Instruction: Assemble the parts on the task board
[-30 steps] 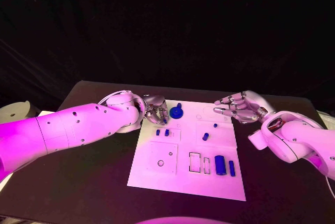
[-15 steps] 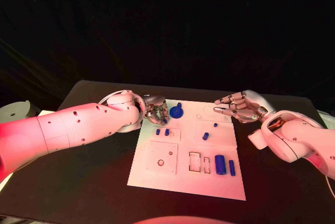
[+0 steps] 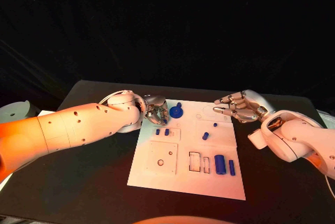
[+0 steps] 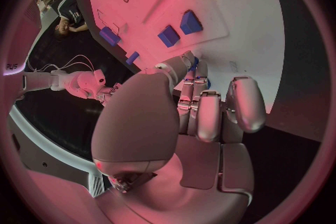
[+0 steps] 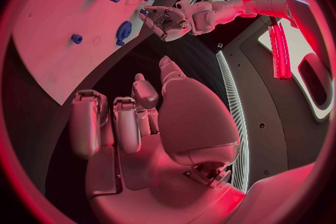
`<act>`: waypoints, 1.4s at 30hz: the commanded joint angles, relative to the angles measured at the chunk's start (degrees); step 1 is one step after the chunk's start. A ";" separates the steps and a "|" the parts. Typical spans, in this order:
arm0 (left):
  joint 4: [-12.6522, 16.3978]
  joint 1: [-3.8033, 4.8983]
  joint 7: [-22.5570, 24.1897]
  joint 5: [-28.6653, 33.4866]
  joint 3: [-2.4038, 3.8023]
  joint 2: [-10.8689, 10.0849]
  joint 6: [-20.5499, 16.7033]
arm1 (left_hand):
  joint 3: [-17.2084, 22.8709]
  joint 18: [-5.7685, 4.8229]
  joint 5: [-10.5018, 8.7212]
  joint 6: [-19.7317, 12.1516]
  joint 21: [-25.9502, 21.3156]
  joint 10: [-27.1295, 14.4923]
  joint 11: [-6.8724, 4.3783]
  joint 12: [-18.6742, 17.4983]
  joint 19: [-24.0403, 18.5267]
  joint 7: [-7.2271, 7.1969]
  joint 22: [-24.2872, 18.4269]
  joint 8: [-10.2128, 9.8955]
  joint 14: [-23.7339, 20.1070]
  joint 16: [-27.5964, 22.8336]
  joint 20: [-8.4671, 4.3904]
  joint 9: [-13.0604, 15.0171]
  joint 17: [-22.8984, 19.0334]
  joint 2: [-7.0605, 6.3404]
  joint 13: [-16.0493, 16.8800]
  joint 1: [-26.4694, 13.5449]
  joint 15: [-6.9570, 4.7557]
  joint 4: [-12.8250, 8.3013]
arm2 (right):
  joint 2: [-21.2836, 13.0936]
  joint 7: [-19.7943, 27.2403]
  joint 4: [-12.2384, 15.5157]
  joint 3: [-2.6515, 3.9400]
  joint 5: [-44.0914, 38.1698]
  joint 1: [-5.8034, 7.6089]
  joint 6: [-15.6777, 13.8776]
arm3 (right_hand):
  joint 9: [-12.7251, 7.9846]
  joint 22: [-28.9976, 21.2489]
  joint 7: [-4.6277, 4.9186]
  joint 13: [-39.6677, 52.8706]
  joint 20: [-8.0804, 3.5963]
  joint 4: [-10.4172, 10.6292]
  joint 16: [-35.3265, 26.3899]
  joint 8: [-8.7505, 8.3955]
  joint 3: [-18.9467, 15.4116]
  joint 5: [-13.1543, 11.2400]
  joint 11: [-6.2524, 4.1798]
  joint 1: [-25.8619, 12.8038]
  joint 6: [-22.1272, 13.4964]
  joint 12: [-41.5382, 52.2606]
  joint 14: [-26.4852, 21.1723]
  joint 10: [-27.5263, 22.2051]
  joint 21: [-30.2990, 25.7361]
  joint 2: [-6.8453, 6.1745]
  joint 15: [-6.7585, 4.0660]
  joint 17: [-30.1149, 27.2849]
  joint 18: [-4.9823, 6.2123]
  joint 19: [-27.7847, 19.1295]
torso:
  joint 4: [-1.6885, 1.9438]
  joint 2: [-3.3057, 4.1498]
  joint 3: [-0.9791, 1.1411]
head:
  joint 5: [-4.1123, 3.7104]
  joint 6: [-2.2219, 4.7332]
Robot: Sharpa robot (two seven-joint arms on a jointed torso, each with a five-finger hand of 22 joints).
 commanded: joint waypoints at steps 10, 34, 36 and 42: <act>-0.27 -0.01 -1.48 -0.17 -0.01 0.15 1.98 | -0.67 -0.65 -0.11 -2.64 -1.46 -3.42 0.93 -0.62 0.90 0.95 -0.73 -1.31 1.60 -0.03 0.43 -1.08 -0.78 -0.95 -0.60 -2.42 0.59 -0.40 | 0.07 0.39 -0.02 0.00 -0.32 -0.05 0.80 | -0.06 -0.05 0.04 -0.01 0.07 0.04 -0.28 0.25 -0.34 0.30 -0.24 -0.03 0.32 0.03 5.03 0.10 -0.37 0.71 -0.26 10.87 0.67 -0.23 | 0.01 0.00 -0.03 | -0.07 -0.08; -0.43 -0.01 -1.16 2.36 0.01 -1.20 -0.72 | -6.16 0.83 1.15 -10.52 -9.64 -11.20 2.85 -0.51 -1.08 2.84 -6.15 -1.25 0.70 -1.39 1.94 -2.91 -4.25 -1.98 -0.96 -3.68 1.94 -1.24 | -0.13 -2.04 -2.02 0.00 -3.90 -0.05 1.46 | -0.04 -9.19 0.03 -18.07 -0.04 -1.17 -5.88 0.27 0.11 0.68 -0.28 3.25 0.44 -23.17 3.19 -11.86 -6.17 2.15 -0.36 4.84 2.46 -4.25 | 0.00 -0.04 -0.12 | -0.34 -0.14; -0.33 -0.01 0.44 4.82 0.02 -1.77 -2.99 | -11.28 1.55 2.26 -11.82 -13.12 -14.02 2.66 -0.28 -1.84 1.79 -8.58 -1.11 0.20 -2.49 1.95 -2.79 -6.34 -1.44 -0.94 -4.22 1.94 -0.37 | -0.18 -2.81 -2.54 0.00 -5.98 -0.04 1.74 | -0.01 -11.18 0.14 -21.09 0.01 -1.48 -7.39 0.39 0.69 0.59 -0.20 4.39 0.84 -27.03 2.76 -13.65 -7.56 2.27 -0.47 3.38 2.76 -5.04 | -0.05 -0.04 -0.06 | -0.28 -0.01; -0.53 0.00 12.53 29.35 0.00 -4.03 -13.60 | -18.49 2.89 2.48 -9.73 -22.41 -14.09 2.51 1.51 -3.01 2.17 -15.21 -0.24 -1.08 -6.14 1.76 -2.51 -13.05 3.62 -0.81 0.90 1.75 2.55 | -0.36 -7.79 -3.90 0.02 -18.67 -0.04 4.23 | -0.07 -13.31 0.87 -41.09 0.55 -3.42 -10.53 0.69 7.09 -1.27 0.96 10.07 3.36 -47.43 2.74 -12.93 -9.42 0.93 0.49 0.49 3.06 -4.72 | 0.19 -0.15 -0.06 | -0.86 0.21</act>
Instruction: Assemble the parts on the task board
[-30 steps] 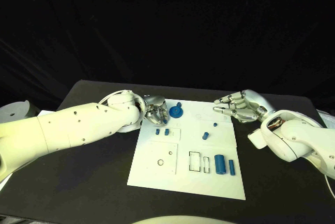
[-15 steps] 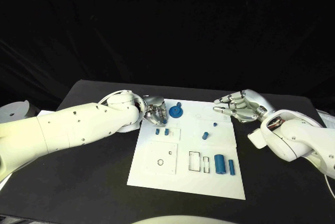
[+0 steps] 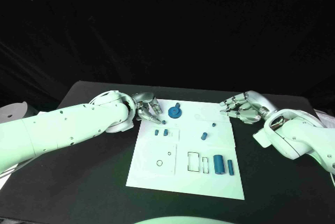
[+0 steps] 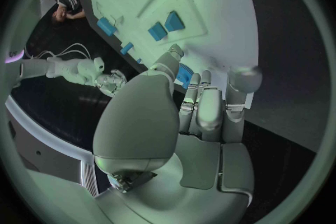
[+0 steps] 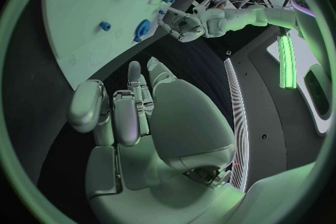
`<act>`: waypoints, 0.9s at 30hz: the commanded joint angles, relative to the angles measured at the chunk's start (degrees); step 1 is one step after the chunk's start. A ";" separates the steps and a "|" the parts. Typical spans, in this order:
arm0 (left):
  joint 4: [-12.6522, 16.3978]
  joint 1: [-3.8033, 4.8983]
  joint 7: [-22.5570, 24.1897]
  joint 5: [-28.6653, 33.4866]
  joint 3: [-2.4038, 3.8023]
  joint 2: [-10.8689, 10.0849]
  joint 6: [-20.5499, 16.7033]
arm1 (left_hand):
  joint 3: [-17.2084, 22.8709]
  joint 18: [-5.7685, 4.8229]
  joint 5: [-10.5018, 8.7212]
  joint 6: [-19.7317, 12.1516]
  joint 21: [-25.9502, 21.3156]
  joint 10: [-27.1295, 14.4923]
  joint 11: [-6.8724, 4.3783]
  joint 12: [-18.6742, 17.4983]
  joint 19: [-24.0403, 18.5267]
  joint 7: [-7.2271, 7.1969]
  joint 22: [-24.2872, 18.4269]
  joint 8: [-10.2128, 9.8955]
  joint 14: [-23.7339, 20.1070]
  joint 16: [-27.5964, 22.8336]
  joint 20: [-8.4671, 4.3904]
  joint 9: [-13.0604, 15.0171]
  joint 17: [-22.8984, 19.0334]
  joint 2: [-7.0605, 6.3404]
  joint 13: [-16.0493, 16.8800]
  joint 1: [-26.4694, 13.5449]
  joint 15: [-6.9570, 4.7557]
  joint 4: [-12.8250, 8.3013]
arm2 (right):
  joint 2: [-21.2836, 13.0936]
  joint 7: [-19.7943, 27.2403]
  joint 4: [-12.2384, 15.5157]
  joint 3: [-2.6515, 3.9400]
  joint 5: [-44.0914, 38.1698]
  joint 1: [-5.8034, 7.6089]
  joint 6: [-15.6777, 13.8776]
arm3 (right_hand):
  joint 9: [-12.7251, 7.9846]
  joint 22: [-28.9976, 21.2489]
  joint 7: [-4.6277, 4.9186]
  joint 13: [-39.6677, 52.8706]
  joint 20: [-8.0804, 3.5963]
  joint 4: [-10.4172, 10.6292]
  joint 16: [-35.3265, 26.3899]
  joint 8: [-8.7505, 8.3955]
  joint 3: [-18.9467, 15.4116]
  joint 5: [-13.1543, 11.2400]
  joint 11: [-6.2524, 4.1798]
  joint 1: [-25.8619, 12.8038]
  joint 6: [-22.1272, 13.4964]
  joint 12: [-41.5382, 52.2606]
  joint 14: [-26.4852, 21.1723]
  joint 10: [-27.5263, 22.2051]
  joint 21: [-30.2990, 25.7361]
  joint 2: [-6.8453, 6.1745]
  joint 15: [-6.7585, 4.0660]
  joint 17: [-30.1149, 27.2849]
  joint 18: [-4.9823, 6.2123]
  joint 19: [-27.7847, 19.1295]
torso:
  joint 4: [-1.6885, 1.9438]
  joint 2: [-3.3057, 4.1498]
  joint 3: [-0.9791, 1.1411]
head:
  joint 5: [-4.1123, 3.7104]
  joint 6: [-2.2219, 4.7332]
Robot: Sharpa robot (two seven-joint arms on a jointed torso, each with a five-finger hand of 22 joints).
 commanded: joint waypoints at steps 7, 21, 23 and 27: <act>1.11 0.05 24.78 54.56 -0.27 -2.82 -9.80 | 7.58 3.18 0.20 3.51 -18.31 5.44 0.14 3.56 -7.51 1.26 -11.95 1.04 -7.31 -8.53 0.24 -0.02 -13.74 3.95 0.30 3.51 0.30 -0.13 | 0.50 -10.48 -0.19 0.03 -30.01 -0.06 6.84 | -0.04 -0.80 -0.45 -12.88 0.52 -1.42 -1.34 -0.26 6.23 -2.25 -0.28 1.54 2.76 -10.54 2.76 3.81 -0.76 -2.78 0.20 -0.24 0.86 0.64 | -0.06 0.06 -0.03 | -1.32 0.75; 6.01 -0.03 30.32 78.90 -1.09 -6.18 -8.13 | 9.10 3.18 0.01 3.32 -19.54 5.40 0.35 4.60 -8.73 1.59 -12.55 1.18 -9.74 -9.27 0.56 -0.07 -16.28 2.48 0.22 0.97 0.62 0.78 | 3.30 -15.68 0.31 0.02 -45.56 -0.56 9.39 | -0.16 -1.46 -0.74 -20.58 0.86 -1.13 -2.41 -1.64 12.04 -7.51 -0.07 0.28 2.97 -13.83 2.82 4.60 -1.38 -4.98 0.47 -1.56 0.89 0.90 | -0.06 0.08 -0.07 | -2.30 0.93; 6.57 -0.04 30.36 79.43 -1.19 -6.62 -8.04 | 9.09 3.18 -0.01 3.23 -19.63 5.27 0.40 4.68 -8.77 1.65 -12.61 1.18 -9.93 -9.31 0.61 -0.08 -16.54 2.27 0.21 0.68 0.68 0.84 | 3.88 -15.78 0.05 0.02 -45.89 -0.58 9.71 | -0.16 -1.48 -0.72 -20.91 0.88 -1.11 -2.42 -1.65 12.35 -7.60 -0.04 0.19 2.91 -13.91 2.83 4.61 -1.40 -5.07 0.49 -1.59 0.89 0.92 | -0.05 0.13 -0.04 | -2.43 0.95; 7.31 -0.05 30.36 79.92 -1.31 -7.16 -7.74 | 9.08 3.17 -0.01 3.20 -19.69 5.24 0.42 4.73 -8.80 1.65 -12.65 1.19 -10.07 -9.41 0.63 -0.08 -16.80 2.17 0.22 0.55 0.69 0.86 | 5.03 -15.60 -0.82 -0.03 -46.08 -0.68 10.24 | -0.15 -1.44 -0.64 -21.30 0.90 -1.07 -2.39 -1.64 12.75 -7.63 0.00 0.09 2.88 -13.99 2.85 4.65 -1.38 -5.09 0.52 -1.58 0.87 0.96 | 0.10 0.08 -0.07 | -2.66 0.89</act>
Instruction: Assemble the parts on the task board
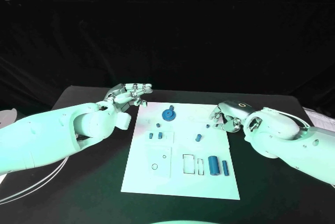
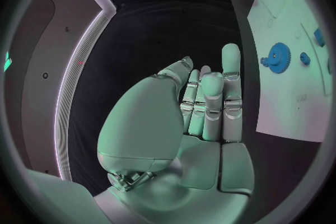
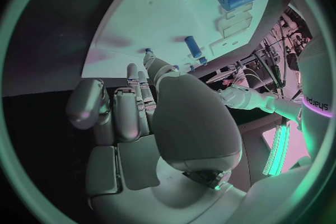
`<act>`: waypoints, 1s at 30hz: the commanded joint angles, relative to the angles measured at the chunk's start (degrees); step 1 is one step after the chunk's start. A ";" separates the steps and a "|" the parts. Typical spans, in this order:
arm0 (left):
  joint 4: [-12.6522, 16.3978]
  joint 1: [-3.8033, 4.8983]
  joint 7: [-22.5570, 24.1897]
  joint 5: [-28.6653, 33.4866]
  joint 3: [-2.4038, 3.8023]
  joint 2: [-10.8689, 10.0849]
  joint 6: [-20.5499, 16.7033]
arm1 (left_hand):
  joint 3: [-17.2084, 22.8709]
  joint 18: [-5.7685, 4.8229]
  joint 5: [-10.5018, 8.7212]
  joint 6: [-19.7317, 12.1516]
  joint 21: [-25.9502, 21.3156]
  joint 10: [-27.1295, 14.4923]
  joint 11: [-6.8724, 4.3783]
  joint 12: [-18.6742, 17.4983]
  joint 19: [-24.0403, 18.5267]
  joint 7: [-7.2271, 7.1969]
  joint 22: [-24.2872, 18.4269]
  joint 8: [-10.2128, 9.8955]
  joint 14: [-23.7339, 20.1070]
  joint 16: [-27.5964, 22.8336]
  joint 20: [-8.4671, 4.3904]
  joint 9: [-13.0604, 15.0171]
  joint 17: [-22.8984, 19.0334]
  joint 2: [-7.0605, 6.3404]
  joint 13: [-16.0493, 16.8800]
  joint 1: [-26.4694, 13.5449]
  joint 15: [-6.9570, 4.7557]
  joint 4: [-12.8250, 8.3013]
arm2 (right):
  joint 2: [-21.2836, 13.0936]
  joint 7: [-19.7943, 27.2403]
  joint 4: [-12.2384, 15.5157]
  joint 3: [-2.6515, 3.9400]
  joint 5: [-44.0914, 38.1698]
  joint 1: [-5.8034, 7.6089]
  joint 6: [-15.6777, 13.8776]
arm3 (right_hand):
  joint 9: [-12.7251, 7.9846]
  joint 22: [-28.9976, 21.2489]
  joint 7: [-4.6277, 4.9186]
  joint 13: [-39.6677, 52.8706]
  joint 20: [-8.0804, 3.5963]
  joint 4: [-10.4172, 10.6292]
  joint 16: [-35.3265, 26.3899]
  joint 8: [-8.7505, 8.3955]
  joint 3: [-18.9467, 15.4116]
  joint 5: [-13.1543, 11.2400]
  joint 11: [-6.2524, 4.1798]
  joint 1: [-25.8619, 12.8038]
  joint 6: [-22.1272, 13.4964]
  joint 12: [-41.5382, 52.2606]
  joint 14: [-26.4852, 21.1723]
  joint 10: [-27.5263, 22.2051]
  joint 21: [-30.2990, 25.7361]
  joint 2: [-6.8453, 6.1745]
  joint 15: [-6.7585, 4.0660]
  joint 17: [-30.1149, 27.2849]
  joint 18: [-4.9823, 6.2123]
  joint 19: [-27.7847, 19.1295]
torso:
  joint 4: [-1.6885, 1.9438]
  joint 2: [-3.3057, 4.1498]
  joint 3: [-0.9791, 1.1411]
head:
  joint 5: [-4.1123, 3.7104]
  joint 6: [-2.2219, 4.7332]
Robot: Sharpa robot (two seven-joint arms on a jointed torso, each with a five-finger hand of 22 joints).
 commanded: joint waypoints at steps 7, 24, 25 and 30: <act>1.26 0.00 1.84 4.43 -0.08 -0.56 0.94 | 0.22 0.52 0.01 -0.11 -0.40 0.05 0.24 0.50 -0.44 0.43 -0.15 0.20 -0.74 -0.51 0.09 -0.03 -0.52 -0.33 0.00 -0.75 0.13 0.11 | 2.68 -0.56 -1.69 -0.10 -3.12 -0.95 3.47 | -0.02 -0.03 0.32 -0.99 0.21 0.04 -0.11 -0.25 1.25 -0.02 0.11 -0.41 -0.22 -0.53 2.88 0.31 -0.22 -0.53 0.59 -0.06 0.86 0.35 | 0.01 0.00 0.08 | 0.12 -0.20; 1.51 0.00 2.02 3.70 -0.12 -0.60 0.61 | 0.69 0.57 0.30 -0.15 -0.60 -0.03 0.19 0.81 -0.52 0.38 -0.28 0.34 -1.07 -0.52 0.10 -0.01 -0.85 -0.34 0.03 -0.45 0.08 -0.29 | 4.37 -0.31 -2.39 -0.12 -3.31 -1.72 6.47 | 0.33 0.46 0.37 -3.15 0.23 -0.41 0.29 0.31 4.08 0.00 0.09 -0.80 1.76 -0.37 3.03 1.94 0.14 -0.23 0.58 0.09 0.78 0.74 | -0.05 0.02 0.07 | 0.32 -0.59; 1.52 0.00 1.99 3.51 -0.12 -0.58 0.59 | 0.72 0.57 0.31 -0.16 -0.61 -0.04 0.19 0.82 -0.52 0.38 -0.29 0.35 -1.09 -0.53 0.09 -0.01 -0.89 -0.35 0.03 -0.43 0.08 -0.32 | 4.47 -0.36 -2.44 -0.13 -3.39 -1.74 6.74 | 0.41 0.51 0.30 -3.33 0.21 -0.60 0.34 0.44 4.59 -0.53 0.01 -0.62 2.17 -0.31 3.04 2.32 0.17 0.07 0.51 0.12 0.78 0.77 | -0.02 0.03 0.06 | 0.29 -0.59; 1.54 -0.01 1.75 2.61 -0.12 -0.53 0.39 | 1.05 0.58 0.40 -0.28 -0.69 -0.21 0.21 0.96 -0.53 0.42 -0.34 0.39 -1.31 -0.58 0.07 -0.01 -1.20 -0.58 0.01 -0.10 0.07 -0.77 | 4.92 -1.29 -2.69 -0.24 -4.79 -1.79 9.20 | 0.64 0.75 0.18 -3.89 -0.07 -2.23 0.62 0.64 7.30 -1.74 -0.33 0.85 3.24 -0.21 3.08 3.72 0.34 1.57 0.26 0.31 0.75 0.87 | -0.01 0.04 0.05 | 0.16 -0.69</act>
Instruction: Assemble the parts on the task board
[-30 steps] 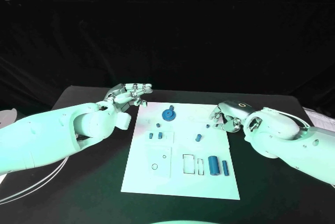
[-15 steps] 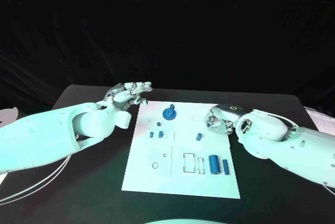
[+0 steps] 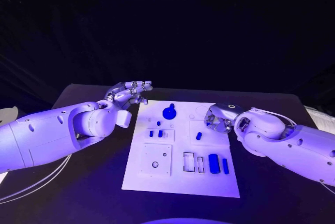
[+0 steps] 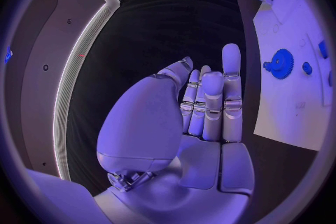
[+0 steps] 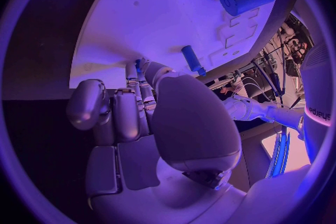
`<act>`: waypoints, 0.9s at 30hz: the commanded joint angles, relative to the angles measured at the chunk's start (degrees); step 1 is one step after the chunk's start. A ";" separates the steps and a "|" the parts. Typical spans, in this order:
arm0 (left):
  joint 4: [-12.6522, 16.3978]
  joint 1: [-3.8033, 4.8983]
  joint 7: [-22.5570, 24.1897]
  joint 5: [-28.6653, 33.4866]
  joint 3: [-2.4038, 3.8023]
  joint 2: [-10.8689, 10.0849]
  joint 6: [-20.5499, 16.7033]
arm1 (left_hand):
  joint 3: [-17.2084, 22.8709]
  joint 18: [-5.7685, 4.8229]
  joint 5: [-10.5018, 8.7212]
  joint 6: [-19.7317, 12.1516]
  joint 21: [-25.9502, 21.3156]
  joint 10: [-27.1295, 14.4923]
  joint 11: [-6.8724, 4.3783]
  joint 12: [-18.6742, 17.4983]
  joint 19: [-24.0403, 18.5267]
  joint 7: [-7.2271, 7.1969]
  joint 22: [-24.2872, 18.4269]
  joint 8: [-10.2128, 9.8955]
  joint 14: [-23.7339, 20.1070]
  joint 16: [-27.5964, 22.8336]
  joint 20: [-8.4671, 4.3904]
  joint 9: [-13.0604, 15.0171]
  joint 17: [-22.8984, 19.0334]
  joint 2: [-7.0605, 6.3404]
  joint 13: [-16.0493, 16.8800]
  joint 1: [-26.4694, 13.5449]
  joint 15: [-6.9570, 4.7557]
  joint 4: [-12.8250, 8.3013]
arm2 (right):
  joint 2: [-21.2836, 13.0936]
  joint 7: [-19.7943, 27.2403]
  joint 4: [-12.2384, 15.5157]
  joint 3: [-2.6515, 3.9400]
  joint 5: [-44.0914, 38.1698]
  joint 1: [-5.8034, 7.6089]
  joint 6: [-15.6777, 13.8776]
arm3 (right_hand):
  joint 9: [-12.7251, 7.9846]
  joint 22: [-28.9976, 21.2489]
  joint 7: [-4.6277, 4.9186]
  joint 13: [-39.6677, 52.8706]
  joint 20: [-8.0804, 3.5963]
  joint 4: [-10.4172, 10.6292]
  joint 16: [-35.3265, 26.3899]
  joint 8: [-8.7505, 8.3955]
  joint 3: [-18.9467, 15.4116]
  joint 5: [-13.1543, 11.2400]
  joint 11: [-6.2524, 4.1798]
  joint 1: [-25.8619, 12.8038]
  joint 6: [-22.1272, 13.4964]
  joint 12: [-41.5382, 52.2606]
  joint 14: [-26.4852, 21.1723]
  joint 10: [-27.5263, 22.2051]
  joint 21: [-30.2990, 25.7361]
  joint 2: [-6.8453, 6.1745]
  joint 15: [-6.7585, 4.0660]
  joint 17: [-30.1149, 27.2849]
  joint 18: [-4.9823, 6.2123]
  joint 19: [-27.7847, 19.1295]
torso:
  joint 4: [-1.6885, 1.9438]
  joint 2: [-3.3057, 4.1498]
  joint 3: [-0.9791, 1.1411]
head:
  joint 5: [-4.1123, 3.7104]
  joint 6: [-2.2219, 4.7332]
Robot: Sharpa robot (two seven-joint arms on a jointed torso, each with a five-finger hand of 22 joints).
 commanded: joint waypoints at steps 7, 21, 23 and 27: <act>0.37 0.02 0.40 -1.32 0.03 0.04 0.04 | 0.51 0.60 0.41 -0.06 -0.27 -0.22 0.21 0.33 -0.32 0.21 -0.08 0.42 -0.54 -0.18 -0.14 -0.01 -0.14 -0.24 0.01 0.37 0.09 -0.24 | 0.83 -3.04 -0.12 -0.78 -5.35 -0.83 8.73 | 0.60 1.25 -0.38 -0.41 -0.39 -2.25 1.12 0.82 2.63 -0.24 -0.60 0.63 2.34 0.19 3.47 2.59 1.12 1.36 -0.35 0.75 0.57 0.90 | 0.04 0.00 0.00 | -0.19 -0.45; 0.43 0.02 -0.13 -1.39 0.04 -0.02 0.06 | 0.98 0.61 0.46 -0.19 -0.30 -0.37 0.25 0.52 -0.27 0.27 -0.10 0.48 -0.70 -0.18 -0.17 -0.02 -0.43 -0.39 0.00 0.69 0.07 -0.74 | 0.52 -3.96 1.22 -0.83 -7.17 -1.10 3.05 | 0.82 1.77 -0.52 -0.76 -0.65 -3.39 0.80 0.82 3.60 -0.24 -0.75 0.11 2.89 -0.21 3.42 3.30 1.52 1.27 -0.57 0.25 0.47 1.15 | 0.02 -0.05 0.05 | -0.26 -0.46; 0.41 0.02 -0.17 -1.39 0.04 -0.01 0.06 | 1.02 0.61 0.46 -0.20 -0.30 -0.40 0.26 0.53 -0.27 0.28 -0.11 0.48 -0.73 -0.20 -0.17 -0.02 -0.48 -0.40 -0.01 0.72 0.07 -0.78 | 0.33 -3.92 1.54 -0.77 -7.10 -1.11 1.68 | 0.82 1.82 -0.50 -0.80 -0.66 -3.46 0.83 0.80 3.67 -0.24 -0.75 0.04 2.90 -0.26 3.43 3.32 1.56 1.24 -0.58 0.26 0.46 1.18 | 0.02 -0.06 0.04 | -0.30 -0.47; 0.17 0.02 -0.53 -1.39 0.04 0.07 0.15 | 1.04 0.61 0.46 -0.22 -0.30 -0.41 0.26 0.53 -0.27 0.29 -0.11 0.48 -0.75 -0.21 -0.17 -0.02 -0.53 -0.40 -0.01 0.72 0.08 -0.79 | -0.09 -3.84 1.87 -0.57 -6.71 -1.06 -0.89 | 0.89 1.96 -0.46 -0.94 -0.71 -3.45 0.84 0.77 3.84 -0.28 -0.72 -0.58 3.04 -0.43 3.44 3.48 1.68 1.25 -0.62 0.22 0.43 1.25 | 0.03 -0.12 -0.01 | -0.45 -0.42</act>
